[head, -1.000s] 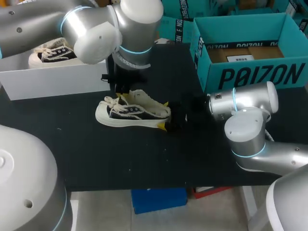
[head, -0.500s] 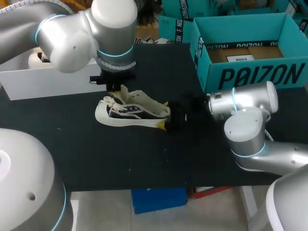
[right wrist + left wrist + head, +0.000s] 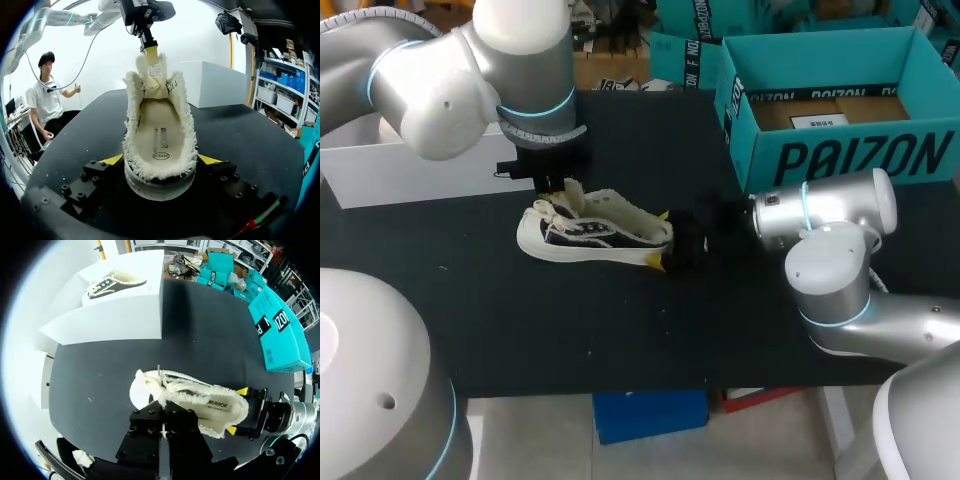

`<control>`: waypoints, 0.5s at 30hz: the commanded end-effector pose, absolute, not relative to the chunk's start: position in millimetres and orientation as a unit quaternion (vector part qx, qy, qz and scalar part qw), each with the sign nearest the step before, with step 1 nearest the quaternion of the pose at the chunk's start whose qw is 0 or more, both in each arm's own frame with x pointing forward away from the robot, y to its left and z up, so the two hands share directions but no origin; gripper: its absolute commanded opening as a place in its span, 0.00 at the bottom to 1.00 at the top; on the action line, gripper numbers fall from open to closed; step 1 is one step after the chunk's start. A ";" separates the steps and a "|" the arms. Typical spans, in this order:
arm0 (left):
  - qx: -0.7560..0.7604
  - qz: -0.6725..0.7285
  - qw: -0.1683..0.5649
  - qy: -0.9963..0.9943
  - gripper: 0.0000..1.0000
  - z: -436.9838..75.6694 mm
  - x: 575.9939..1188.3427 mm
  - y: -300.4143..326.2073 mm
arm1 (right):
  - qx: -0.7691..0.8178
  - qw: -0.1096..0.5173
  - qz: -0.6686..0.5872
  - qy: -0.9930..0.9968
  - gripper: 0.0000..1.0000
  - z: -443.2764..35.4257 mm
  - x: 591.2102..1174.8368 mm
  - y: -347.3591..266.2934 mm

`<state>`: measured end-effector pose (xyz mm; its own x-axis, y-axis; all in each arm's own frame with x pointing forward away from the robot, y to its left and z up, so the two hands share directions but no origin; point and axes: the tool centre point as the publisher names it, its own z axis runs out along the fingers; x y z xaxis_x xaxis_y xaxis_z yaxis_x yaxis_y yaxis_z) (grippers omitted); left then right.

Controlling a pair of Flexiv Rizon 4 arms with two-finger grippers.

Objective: Take the shoe out of the shoebox, open the shoe tongue, remove and reinsert the insole, then place the shoe into the shoebox

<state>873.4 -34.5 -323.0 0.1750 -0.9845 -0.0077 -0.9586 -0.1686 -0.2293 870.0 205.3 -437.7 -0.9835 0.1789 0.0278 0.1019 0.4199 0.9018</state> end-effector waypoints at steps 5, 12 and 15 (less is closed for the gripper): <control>-0.775 -0.087 0.051 0.624 0.00 -346.2 875.5 -11.1 | 0.085 0.036 0.532 0.842 0.00 -439.2 870.9 205.1; -0.784 -0.084 0.033 0.614 0.00 -357.5 873.6 0.1 | 0.085 0.036 0.532 0.842 0.00 -439.2 870.9 205.1; -0.784 -0.078 0.017 0.616 0.00 -367.7 872.9 2.1 | 0.085 0.036 0.532 0.842 0.00 -439.2 870.9 205.1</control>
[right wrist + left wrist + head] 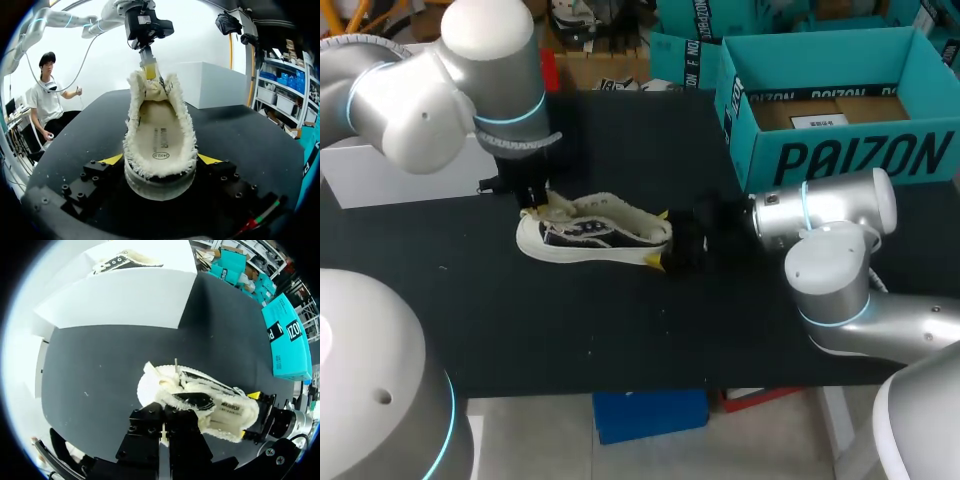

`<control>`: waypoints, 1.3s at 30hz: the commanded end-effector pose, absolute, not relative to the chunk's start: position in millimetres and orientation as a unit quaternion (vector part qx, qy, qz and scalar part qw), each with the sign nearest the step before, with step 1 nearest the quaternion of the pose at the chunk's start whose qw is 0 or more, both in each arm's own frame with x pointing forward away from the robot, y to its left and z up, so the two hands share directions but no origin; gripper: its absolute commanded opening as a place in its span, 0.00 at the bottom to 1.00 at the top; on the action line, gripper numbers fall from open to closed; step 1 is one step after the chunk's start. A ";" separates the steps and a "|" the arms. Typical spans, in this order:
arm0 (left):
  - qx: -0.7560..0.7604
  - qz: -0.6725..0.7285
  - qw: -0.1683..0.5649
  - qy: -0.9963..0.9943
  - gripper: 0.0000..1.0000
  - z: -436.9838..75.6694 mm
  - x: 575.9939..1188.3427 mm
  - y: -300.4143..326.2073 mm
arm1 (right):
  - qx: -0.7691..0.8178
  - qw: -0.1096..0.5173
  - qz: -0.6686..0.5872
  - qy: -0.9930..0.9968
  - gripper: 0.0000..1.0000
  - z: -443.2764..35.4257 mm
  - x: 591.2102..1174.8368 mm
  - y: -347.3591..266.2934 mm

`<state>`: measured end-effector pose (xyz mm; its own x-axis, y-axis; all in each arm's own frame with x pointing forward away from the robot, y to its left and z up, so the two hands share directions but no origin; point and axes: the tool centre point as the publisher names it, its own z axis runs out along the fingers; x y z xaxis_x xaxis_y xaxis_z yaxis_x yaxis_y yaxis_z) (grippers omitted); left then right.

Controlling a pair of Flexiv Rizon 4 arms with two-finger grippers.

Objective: Take the shoe out of the shoebox, open the shoe tongue, remove and reinsert the insole, then place the shoe into the shoebox

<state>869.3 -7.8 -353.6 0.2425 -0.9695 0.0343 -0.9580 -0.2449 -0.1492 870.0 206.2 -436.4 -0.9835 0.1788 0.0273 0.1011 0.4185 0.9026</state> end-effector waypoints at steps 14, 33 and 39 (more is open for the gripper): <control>-0.784 -0.072 -0.011 0.617 1.00 -372.1 879.2 2.2 | 0.085 0.036 0.532 0.842 0.00 -439.2 870.9 205.1; -0.649 -0.079 -0.067 0.754 1.00 -296.7 880.0 -39.5 | 0.085 0.036 0.532 0.842 0.00 -439.2 870.9 205.1; -0.542 -0.034 -0.062 0.838 1.00 -276.4 882.1 -66.6 | 0.085 0.036 0.532 0.842 0.00 -439.2 870.9 205.1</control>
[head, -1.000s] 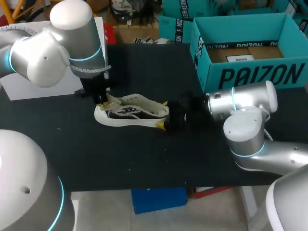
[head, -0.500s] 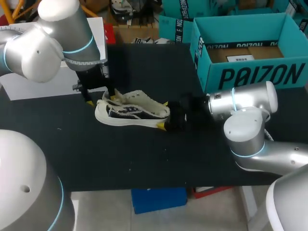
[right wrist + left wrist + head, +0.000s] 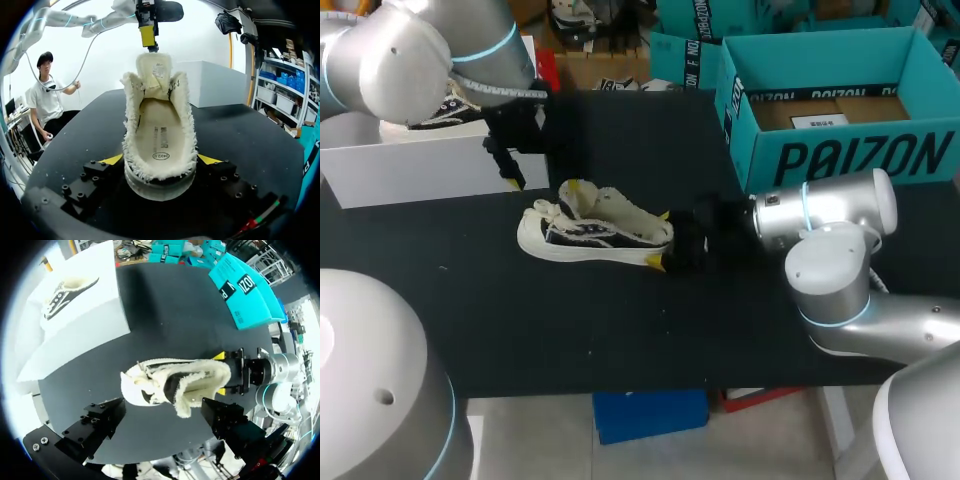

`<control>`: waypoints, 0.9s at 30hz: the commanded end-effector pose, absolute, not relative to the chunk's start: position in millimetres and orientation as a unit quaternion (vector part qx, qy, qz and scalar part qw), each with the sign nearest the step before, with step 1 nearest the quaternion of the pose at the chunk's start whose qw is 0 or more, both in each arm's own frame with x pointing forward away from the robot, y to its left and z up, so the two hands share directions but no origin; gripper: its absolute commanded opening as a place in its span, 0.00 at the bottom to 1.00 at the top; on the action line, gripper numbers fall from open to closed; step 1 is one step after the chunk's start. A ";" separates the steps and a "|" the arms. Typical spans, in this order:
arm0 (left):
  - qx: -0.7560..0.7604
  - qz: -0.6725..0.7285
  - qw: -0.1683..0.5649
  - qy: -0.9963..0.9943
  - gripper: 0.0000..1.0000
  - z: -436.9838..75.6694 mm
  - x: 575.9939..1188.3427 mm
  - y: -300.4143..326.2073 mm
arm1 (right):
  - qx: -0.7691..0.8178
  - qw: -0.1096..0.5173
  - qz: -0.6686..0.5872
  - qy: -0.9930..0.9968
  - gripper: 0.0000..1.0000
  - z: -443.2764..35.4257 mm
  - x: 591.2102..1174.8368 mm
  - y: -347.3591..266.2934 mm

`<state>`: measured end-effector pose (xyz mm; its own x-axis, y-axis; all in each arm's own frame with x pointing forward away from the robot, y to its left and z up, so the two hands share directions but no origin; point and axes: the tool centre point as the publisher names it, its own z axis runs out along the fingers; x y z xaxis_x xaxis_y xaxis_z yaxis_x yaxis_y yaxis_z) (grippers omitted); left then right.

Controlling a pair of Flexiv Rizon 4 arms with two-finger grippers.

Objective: Take the shoe out of the shoebox, open the shoe tongue, remove and reinsert the insole, then place the shoe into the shoebox

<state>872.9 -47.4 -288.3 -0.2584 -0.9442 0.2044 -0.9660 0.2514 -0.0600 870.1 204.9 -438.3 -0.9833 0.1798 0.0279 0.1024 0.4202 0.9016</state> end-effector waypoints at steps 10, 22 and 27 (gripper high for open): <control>0.318 -0.053 0.066 -0.944 1.00 -266.8 883.8 -100.7 | 0.085 0.036 0.532 0.842 0.00 -439.2 870.9 205.1; 0.068 -0.082 0.149 -0.983 1.00 -265.1 921.5 -98.9 | 0.085 0.036 0.532 0.842 0.00 -439.2 870.9 205.1; 0.008 -0.087 0.163 -0.983 1.00 -269.8 925.5 -98.8 | 0.085 0.036 0.532 0.842 0.00 -439.2 870.9 205.1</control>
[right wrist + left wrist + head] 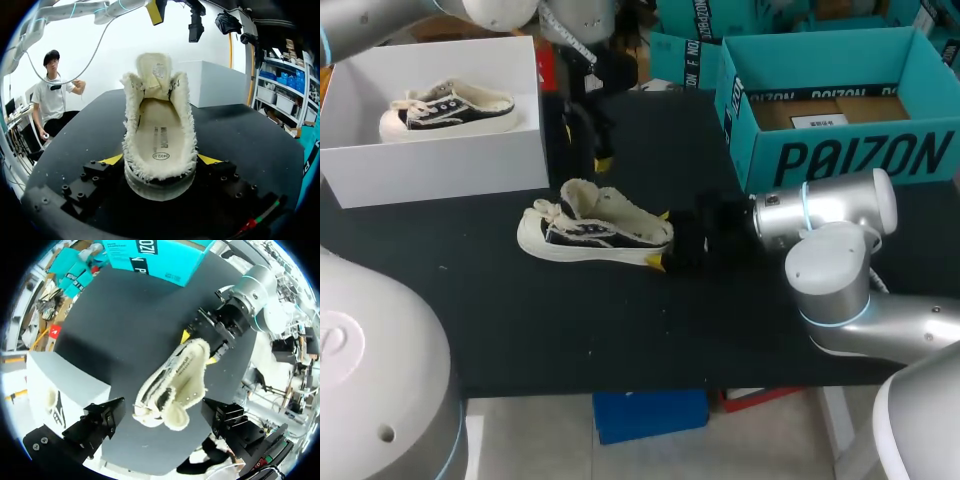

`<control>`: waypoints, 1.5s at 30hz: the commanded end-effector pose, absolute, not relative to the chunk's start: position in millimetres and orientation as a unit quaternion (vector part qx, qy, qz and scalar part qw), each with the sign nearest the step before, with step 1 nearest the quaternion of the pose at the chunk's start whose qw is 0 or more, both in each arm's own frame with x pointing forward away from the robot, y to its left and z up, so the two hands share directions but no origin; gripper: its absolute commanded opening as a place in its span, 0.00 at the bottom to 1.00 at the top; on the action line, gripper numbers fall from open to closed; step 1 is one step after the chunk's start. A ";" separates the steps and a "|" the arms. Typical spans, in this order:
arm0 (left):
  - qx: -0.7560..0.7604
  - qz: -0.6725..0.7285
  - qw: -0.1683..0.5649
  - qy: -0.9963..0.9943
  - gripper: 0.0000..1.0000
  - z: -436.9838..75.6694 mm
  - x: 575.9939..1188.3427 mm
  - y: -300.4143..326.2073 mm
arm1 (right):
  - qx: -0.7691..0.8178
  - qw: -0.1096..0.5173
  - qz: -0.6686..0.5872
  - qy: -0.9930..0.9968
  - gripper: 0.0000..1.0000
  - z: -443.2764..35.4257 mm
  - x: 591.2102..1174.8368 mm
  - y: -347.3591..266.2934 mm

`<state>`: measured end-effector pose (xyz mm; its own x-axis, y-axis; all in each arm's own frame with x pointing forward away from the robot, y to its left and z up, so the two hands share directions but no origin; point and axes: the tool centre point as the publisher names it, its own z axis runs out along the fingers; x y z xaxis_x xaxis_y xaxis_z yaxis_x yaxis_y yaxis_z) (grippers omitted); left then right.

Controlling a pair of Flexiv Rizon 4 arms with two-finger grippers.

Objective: Take the shoe out of the shoebox, open the shoe tongue, remove and reinsert the insole, then place the shoe into the shoebox

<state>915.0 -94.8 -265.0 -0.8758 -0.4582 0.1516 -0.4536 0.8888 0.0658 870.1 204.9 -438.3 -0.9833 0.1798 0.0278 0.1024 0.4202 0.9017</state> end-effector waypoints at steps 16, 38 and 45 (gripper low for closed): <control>0.028 -0.073 0.171 -0.982 0.00 -270.9 926.2 -97.9 | 0.085 0.036 0.532 0.842 0.00 -439.2 870.9 205.1; 0.003 0.004 0.141 -0.990 0.00 -270.7 904.3 -104.2 | 0.085 0.036 0.532 0.842 0.00 -439.2 870.9 205.1; -0.006 0.029 0.139 -0.990 0.00 -278.1 893.6 -97.7 | 0.085 0.036 0.532 0.842 0.00 -439.2 870.9 205.1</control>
